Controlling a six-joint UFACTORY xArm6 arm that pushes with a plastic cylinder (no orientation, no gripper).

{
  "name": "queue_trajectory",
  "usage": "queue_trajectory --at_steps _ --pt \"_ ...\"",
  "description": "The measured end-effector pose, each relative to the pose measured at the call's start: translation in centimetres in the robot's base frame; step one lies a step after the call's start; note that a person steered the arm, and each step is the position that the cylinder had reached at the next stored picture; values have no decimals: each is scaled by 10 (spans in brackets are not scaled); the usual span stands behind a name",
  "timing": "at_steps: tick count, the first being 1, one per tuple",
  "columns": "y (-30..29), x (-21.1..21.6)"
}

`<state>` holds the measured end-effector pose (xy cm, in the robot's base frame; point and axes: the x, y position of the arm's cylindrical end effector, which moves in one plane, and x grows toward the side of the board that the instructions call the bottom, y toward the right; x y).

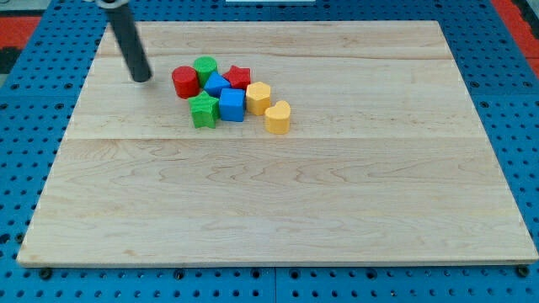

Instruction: Move the green circle a bit down

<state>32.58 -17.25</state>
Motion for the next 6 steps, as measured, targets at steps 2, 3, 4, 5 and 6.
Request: queue_trajectory --at_steps 2,3,4,5,6 --pt "38 25" --pt "15 -27" --pt "62 -56" --pt "96 -34" --pt "103 -24"
